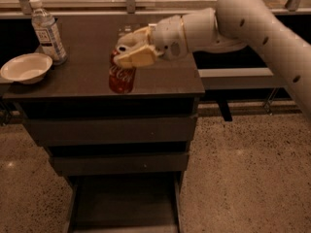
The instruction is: Place coke can into bottom drawer
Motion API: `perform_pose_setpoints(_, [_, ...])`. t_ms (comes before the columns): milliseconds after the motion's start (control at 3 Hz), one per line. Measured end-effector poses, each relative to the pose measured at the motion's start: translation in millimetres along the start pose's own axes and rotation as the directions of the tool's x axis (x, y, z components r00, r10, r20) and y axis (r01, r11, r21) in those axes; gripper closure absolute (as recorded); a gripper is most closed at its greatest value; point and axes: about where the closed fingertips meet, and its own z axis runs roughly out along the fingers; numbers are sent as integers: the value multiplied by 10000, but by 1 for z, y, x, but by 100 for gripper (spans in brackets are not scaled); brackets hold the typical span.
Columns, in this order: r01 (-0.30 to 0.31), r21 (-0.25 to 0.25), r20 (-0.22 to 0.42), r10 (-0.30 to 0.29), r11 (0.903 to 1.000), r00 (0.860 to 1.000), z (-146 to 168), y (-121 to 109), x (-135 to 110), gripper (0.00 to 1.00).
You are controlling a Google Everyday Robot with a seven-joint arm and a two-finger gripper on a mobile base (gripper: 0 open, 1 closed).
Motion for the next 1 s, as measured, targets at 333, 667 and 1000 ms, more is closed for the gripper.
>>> perform_pose_setpoints(333, [491, -883, -1227, -598, 9949, 9906, 13, 58, 22, 100])
perform_pose_setpoints(667, [499, -1379, -1664, -728, 9892, 9834, 16, 75, 33, 100])
perform_pose_setpoints(1000, [851, -530, -1525, -923, 9950, 9840, 17, 68, 46, 100])
